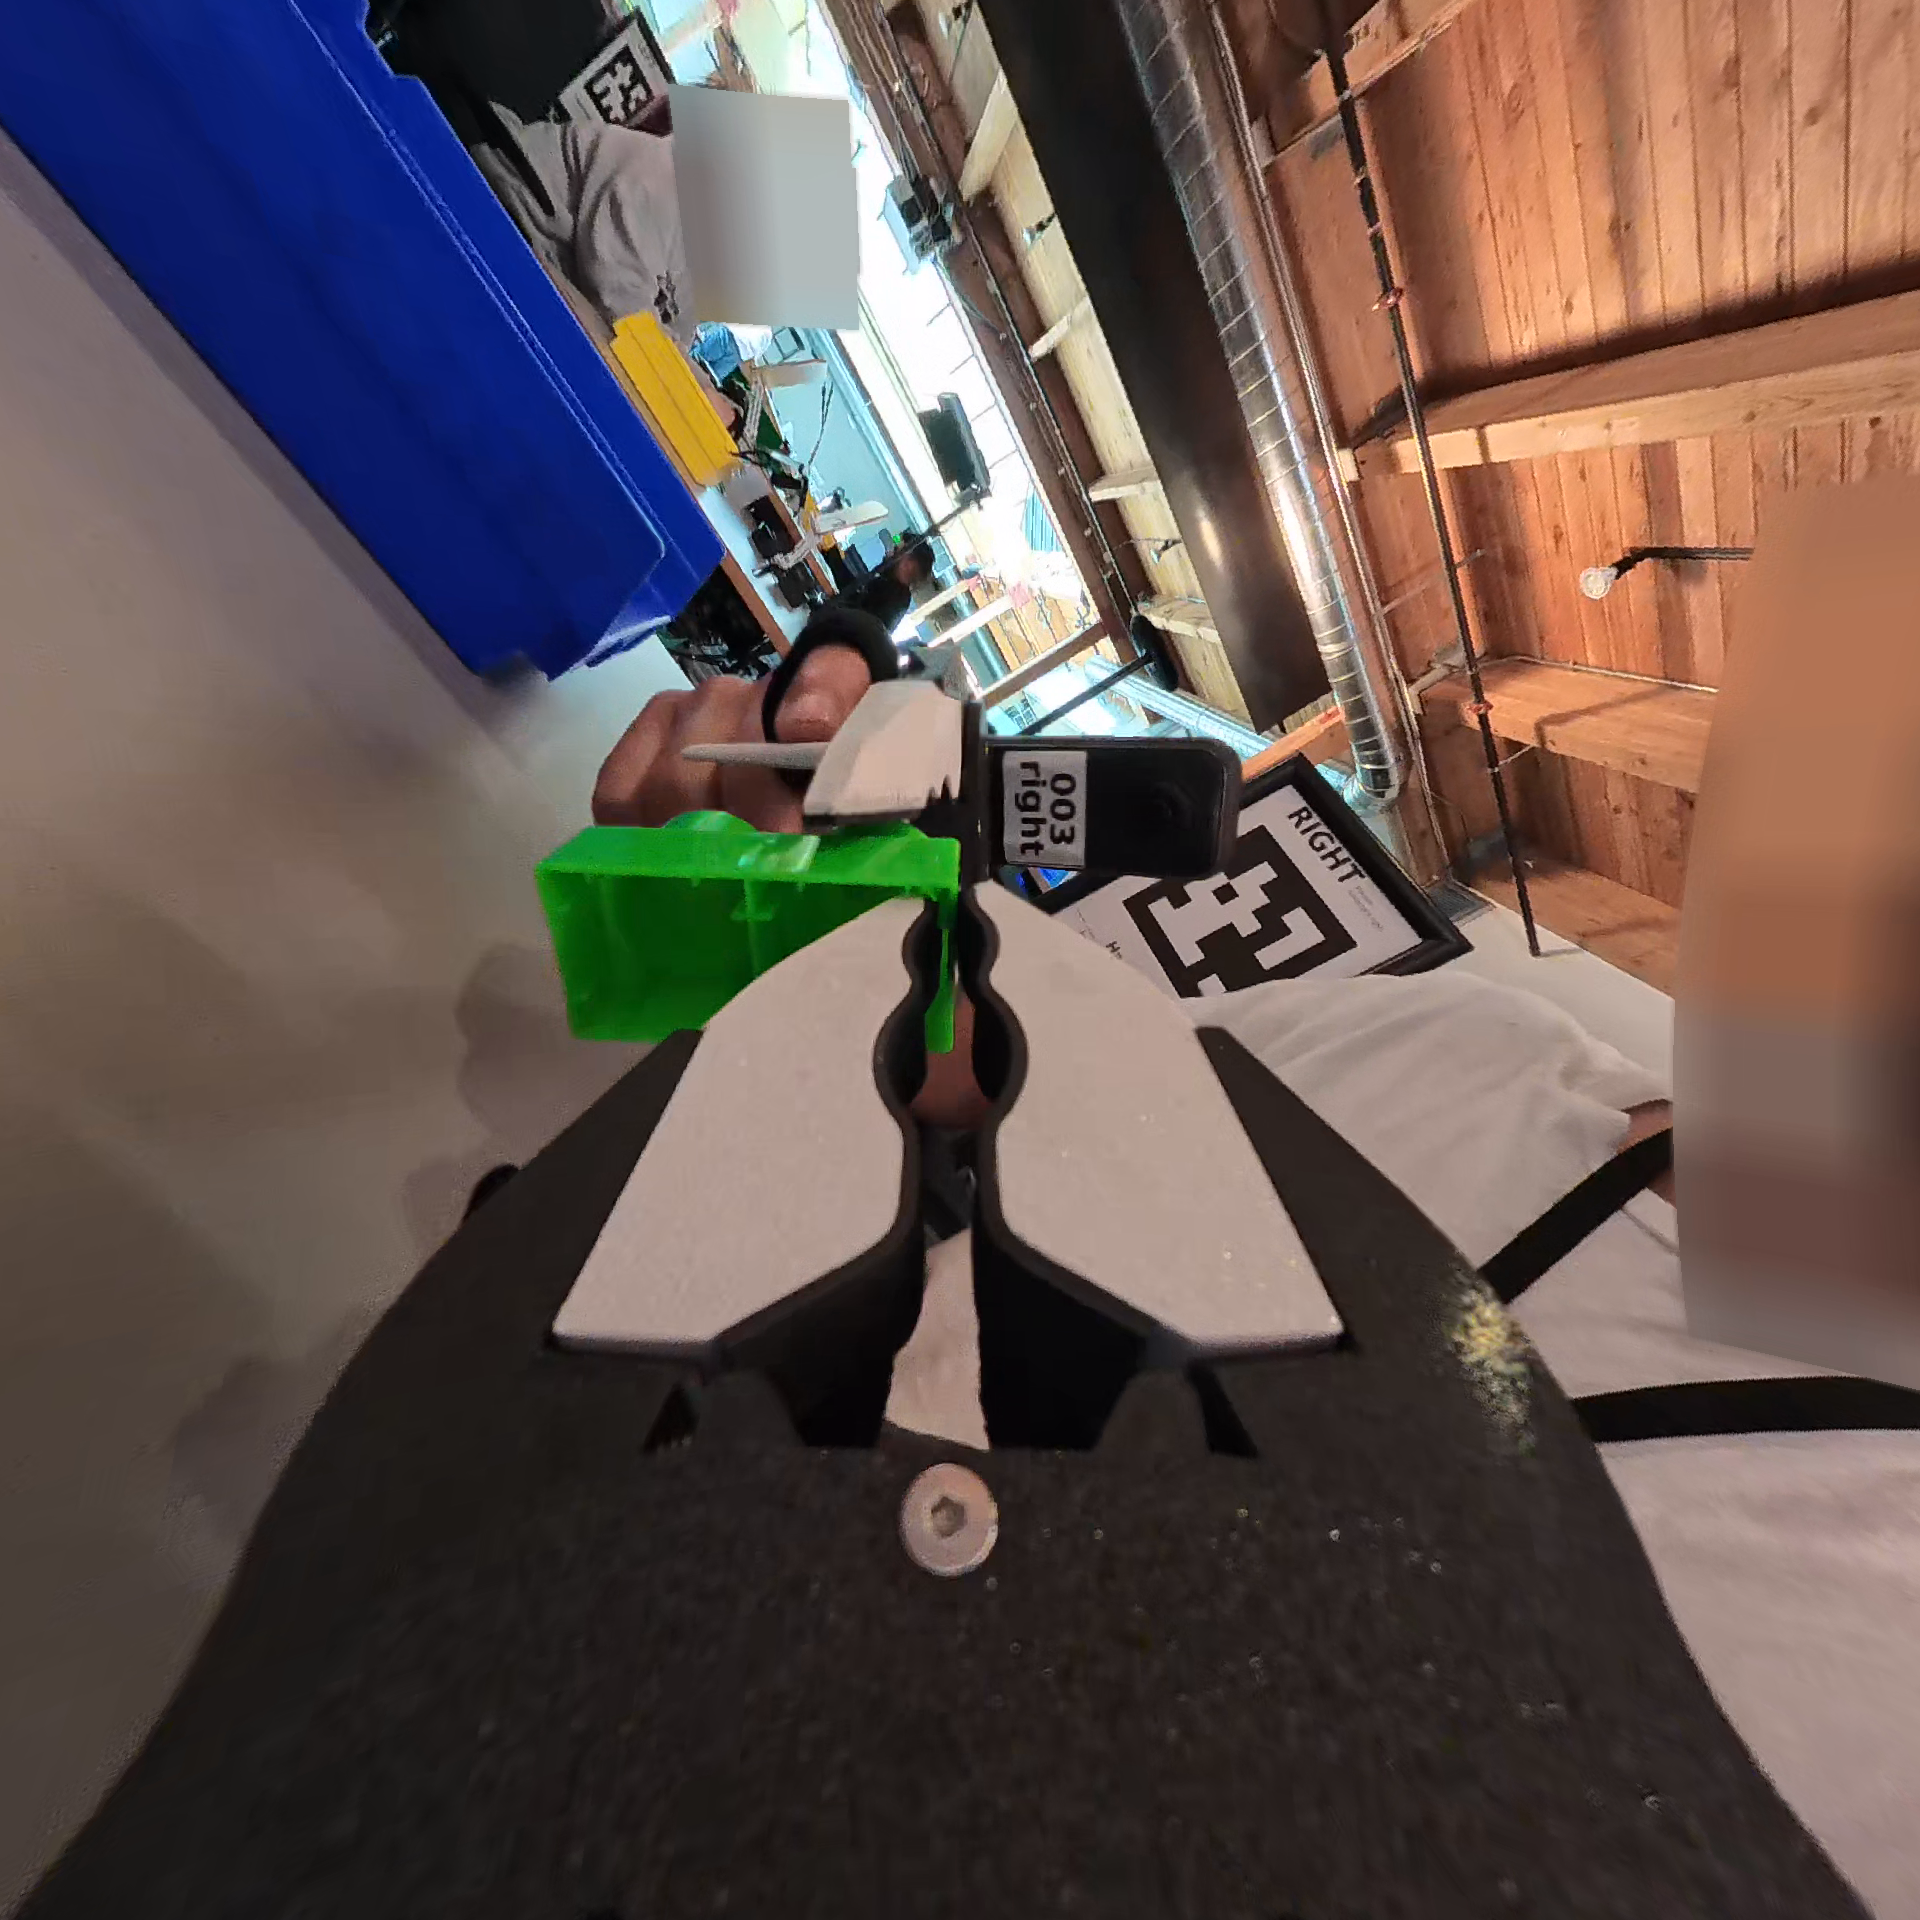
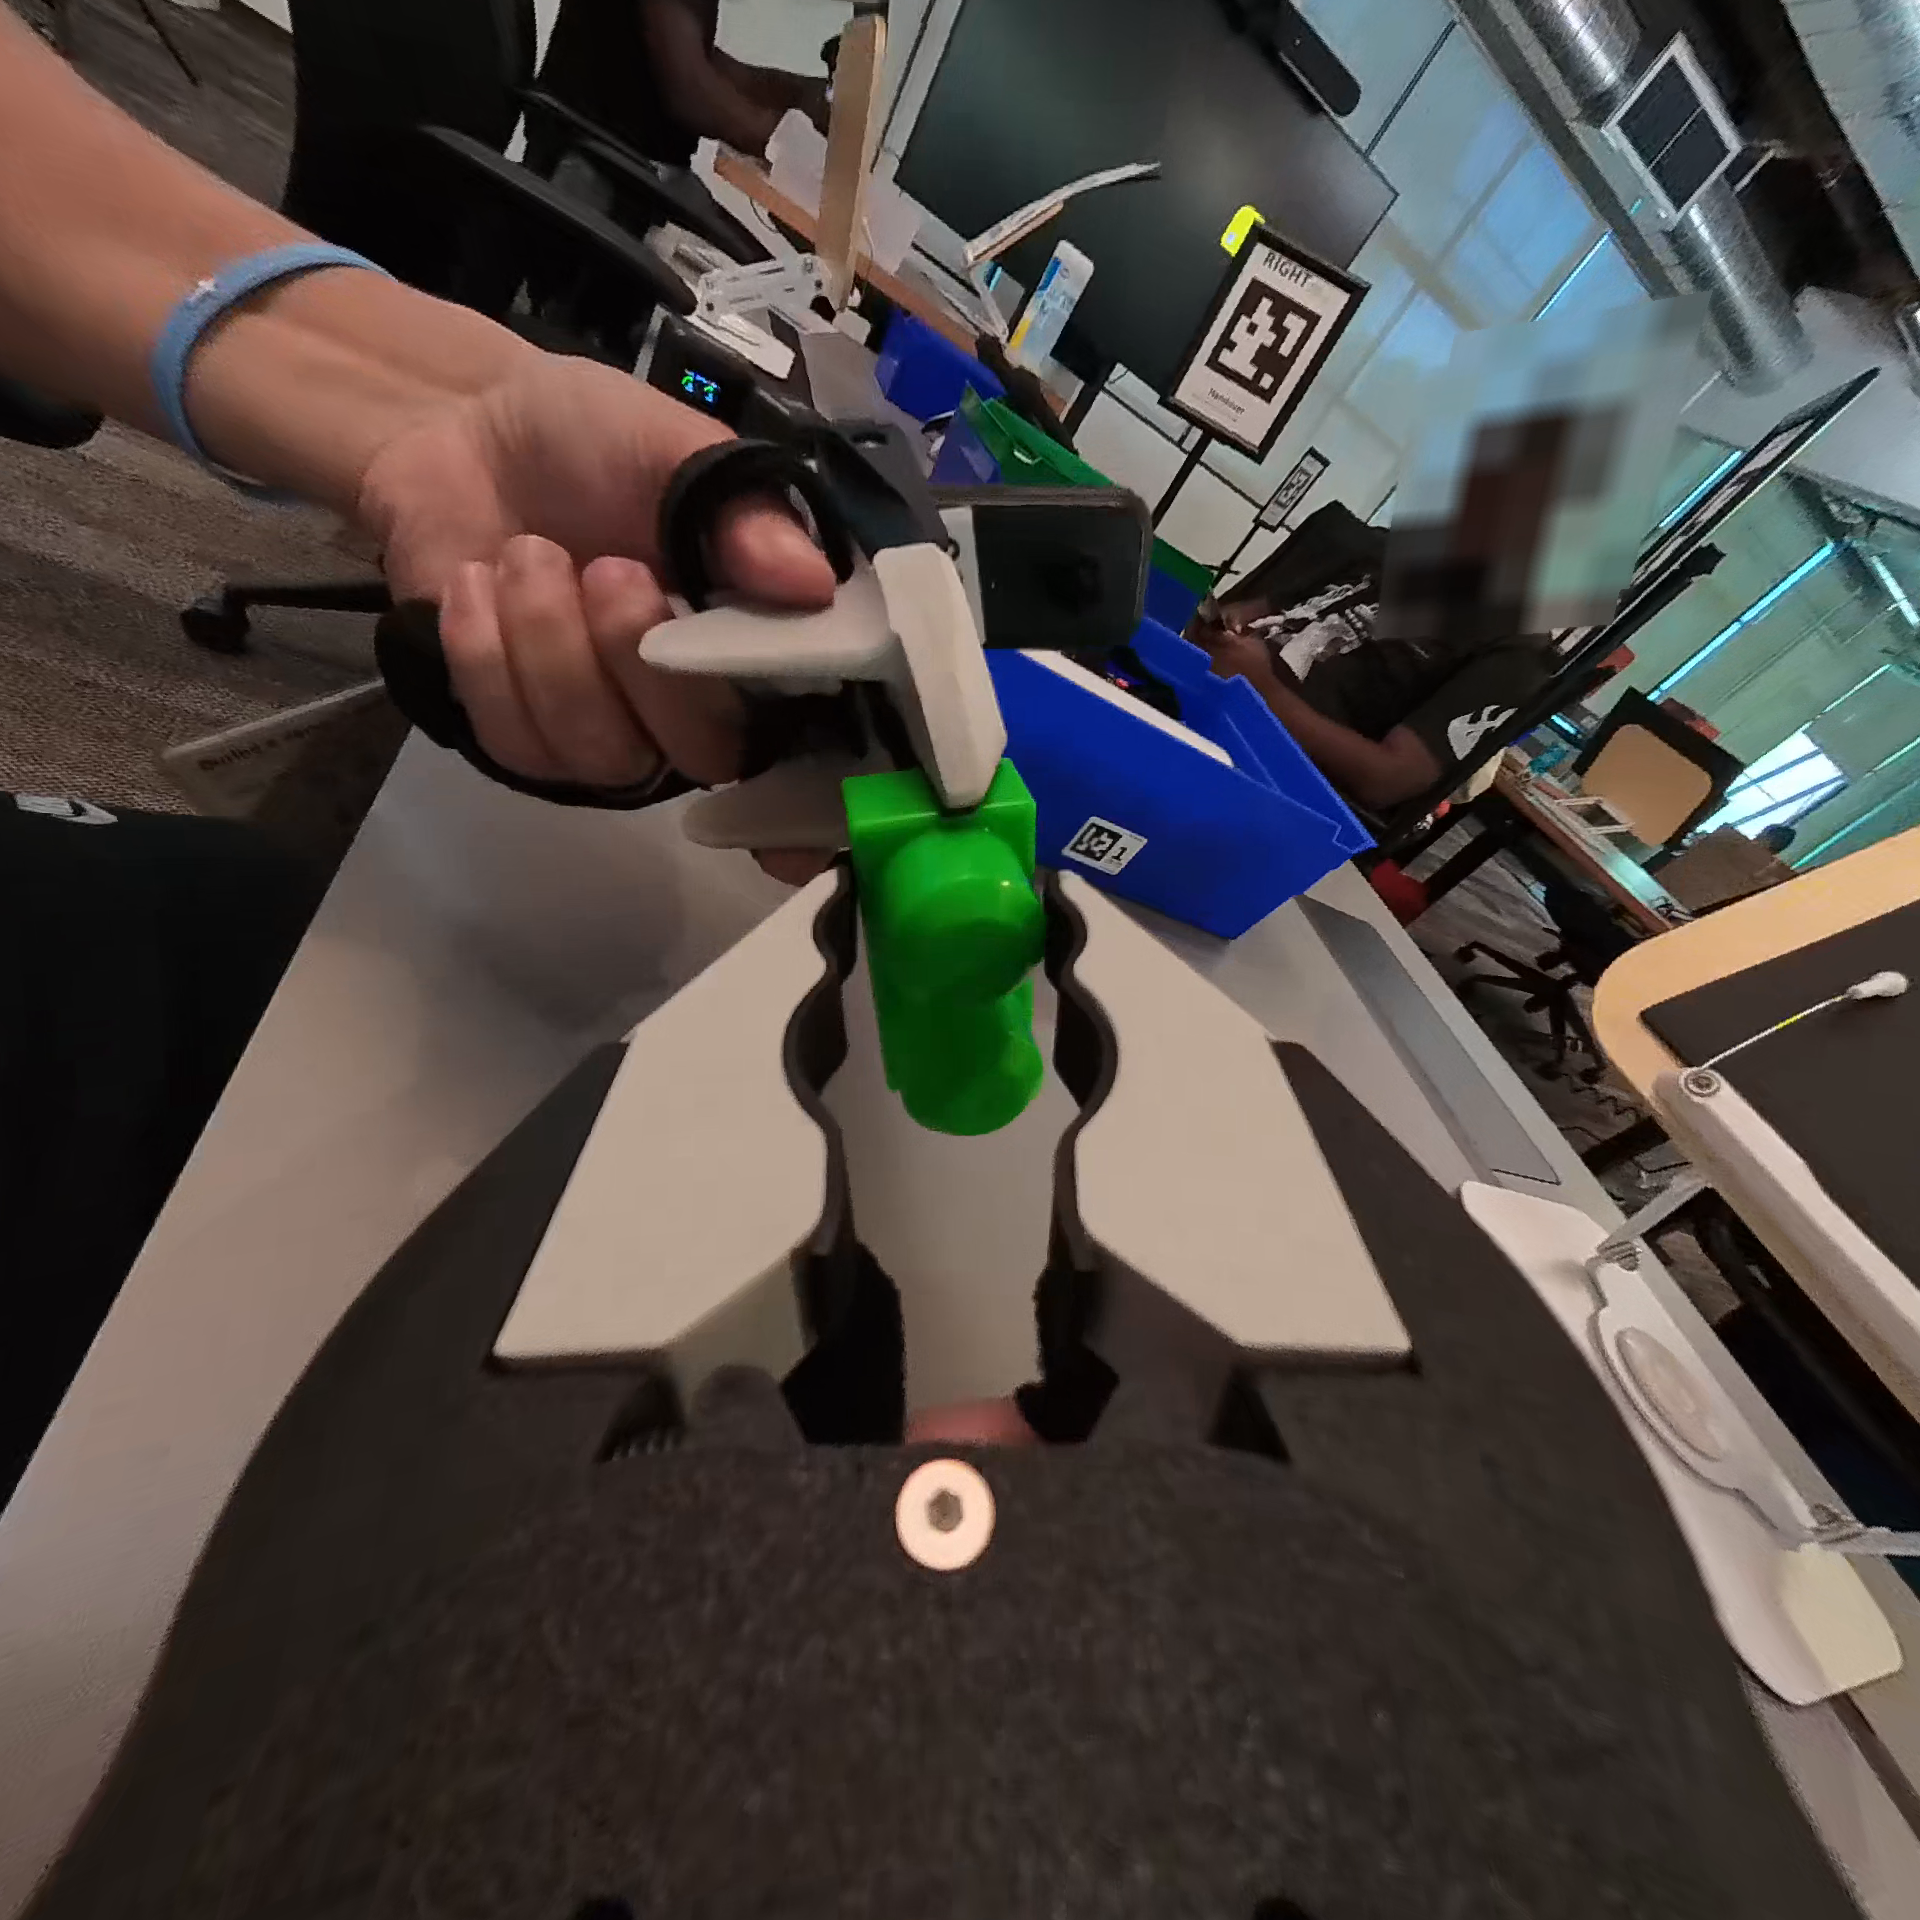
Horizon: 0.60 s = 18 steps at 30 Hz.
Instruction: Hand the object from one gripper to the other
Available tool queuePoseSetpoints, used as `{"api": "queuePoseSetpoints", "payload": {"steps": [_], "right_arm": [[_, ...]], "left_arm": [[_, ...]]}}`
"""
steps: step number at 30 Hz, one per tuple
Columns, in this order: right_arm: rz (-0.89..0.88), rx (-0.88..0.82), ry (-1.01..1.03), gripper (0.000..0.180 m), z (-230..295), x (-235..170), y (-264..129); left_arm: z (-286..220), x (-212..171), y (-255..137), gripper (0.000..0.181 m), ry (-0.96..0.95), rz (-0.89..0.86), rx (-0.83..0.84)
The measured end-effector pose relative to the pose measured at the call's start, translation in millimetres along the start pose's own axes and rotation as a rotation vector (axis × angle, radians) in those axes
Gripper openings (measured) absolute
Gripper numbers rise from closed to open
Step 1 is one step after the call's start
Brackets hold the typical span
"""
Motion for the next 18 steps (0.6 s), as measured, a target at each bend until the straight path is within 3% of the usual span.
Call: {"api": "queuePoseSetpoints", "payload": {"steps": [3, 7, 10, 13, 18], "right_arm": [[0.028, 0.027, 0.073, 0.035, -5.1, -2.2, 2.4], [0.003, -0.006, 0.346, 0.034, -36.0, -7.9, -3.1], [-0.132, 0.082, 0.723, 0.034, -57.7, -2.1, -13.6], [-0.200, 0.205, 1.025, 0.034, -67.6, -5.5, -17.2], [-0.112, 0.313, 1.052, 0.034, -45.1, -9.1, -1.8]], "left_arm": [[2.3, 3.1, -1.3, 0.003, 0.052, 0.000, 0.045], [5.7, 17.6, -14.1, 0.050, 0.274, -0.025, 0.263], [10.7, 13.2, -26.4, 0.051, 0.496, -0.040, 0.445], [24.9, -12.2, -25.8, 0.052, 0.641, 0.086, 0.495], [28.6, -19.2, -12.0, 0.059, 0.676, 0.144, 0.460]]}}
Point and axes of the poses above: each gripper's, where its closed fingertips meet, y out along the fingers, x out of its top, z = x × y across the jaws, the point moved 4 cm from there along -y, back along the fingers, and after that the axes turned 9 degrees about y, right-handed, at the moved point
